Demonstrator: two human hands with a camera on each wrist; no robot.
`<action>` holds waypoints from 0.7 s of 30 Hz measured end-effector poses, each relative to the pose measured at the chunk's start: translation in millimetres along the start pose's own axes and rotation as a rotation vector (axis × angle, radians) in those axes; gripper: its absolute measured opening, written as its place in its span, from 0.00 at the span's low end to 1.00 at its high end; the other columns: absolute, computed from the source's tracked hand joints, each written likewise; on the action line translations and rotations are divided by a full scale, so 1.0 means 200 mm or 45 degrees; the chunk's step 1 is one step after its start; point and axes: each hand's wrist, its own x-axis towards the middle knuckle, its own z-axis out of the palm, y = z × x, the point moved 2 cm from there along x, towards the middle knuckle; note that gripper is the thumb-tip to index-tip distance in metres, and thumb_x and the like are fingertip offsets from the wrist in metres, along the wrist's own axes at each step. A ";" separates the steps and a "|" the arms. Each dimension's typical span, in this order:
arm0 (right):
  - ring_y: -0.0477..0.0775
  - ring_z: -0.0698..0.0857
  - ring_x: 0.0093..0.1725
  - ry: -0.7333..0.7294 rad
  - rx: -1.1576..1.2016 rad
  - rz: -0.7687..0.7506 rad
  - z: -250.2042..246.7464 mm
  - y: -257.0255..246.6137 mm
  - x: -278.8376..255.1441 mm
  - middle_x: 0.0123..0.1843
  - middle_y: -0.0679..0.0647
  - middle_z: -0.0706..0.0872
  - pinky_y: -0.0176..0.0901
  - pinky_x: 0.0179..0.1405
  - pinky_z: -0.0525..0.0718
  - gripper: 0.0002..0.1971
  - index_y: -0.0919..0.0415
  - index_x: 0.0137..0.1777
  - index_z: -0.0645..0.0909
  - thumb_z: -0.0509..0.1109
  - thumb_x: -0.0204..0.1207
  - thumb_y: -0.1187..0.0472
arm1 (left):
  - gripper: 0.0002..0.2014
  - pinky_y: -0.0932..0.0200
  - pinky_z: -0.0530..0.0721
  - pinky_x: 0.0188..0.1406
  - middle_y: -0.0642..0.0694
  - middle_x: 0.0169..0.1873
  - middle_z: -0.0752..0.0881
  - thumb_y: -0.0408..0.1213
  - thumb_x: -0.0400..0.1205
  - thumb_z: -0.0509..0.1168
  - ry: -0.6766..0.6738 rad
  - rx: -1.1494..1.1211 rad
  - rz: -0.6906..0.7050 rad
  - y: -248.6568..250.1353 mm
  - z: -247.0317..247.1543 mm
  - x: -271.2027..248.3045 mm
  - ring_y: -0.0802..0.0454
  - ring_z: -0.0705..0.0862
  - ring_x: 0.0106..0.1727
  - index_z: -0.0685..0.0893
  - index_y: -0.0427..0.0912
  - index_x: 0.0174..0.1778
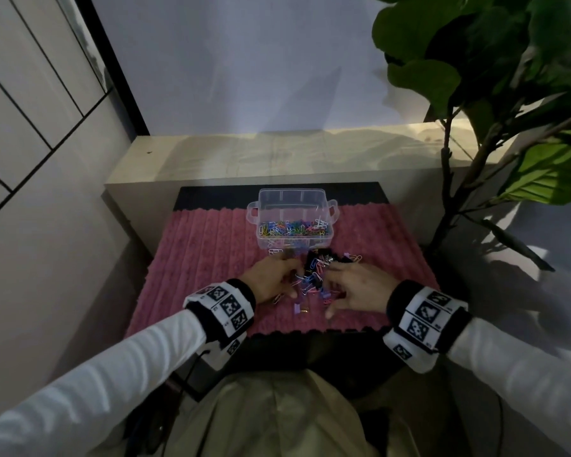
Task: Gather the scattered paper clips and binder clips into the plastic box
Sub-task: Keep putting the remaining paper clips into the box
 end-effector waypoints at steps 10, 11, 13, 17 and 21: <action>0.57 0.84 0.45 0.076 0.283 0.049 0.02 0.02 0.05 0.48 0.58 0.87 0.49 0.43 0.82 0.21 0.58 0.59 0.70 0.74 0.69 0.67 | 0.20 0.54 0.80 0.49 0.37 0.48 0.87 0.26 0.74 0.67 0.159 -0.121 -0.072 -0.04 -0.03 0.04 0.42 0.84 0.50 0.72 0.36 0.61; 0.56 0.84 0.45 0.099 0.293 0.044 0.01 0.03 0.05 0.49 0.58 0.87 0.44 0.42 0.79 0.21 0.59 0.60 0.71 0.73 0.69 0.68 | 0.20 0.54 0.80 0.48 0.36 0.48 0.87 0.26 0.74 0.68 0.167 -0.135 -0.085 -0.05 -0.03 0.04 0.42 0.84 0.50 0.71 0.36 0.61; 0.51 0.81 0.44 0.126 0.326 0.036 -0.01 0.05 0.05 0.50 0.57 0.86 0.35 0.38 0.72 0.20 0.61 0.57 0.74 0.75 0.67 0.66 | 0.19 0.54 0.81 0.46 0.35 0.47 0.87 0.26 0.74 0.67 0.186 -0.170 -0.086 -0.05 -0.04 0.03 0.41 0.85 0.48 0.71 0.34 0.59; 0.47 0.82 0.41 0.129 0.497 0.101 -0.04 0.12 0.06 0.46 0.56 0.87 0.29 0.35 0.75 0.15 0.53 0.47 0.76 0.78 0.64 0.65 | 0.12 0.62 0.82 0.40 0.37 0.43 0.89 0.26 0.73 0.70 0.193 -0.444 -0.118 -0.09 -0.06 0.01 0.50 0.84 0.40 0.76 0.39 0.49; 0.48 0.86 0.37 0.127 0.899 0.181 -0.04 0.21 0.05 0.40 0.54 0.87 0.38 0.35 0.86 0.11 0.58 0.47 0.81 0.75 0.68 0.71 | 0.10 0.71 0.84 0.30 0.45 0.36 0.85 0.28 0.70 0.74 0.151 -0.705 -0.188 -0.12 -0.08 0.00 0.55 0.83 0.36 0.80 0.39 0.42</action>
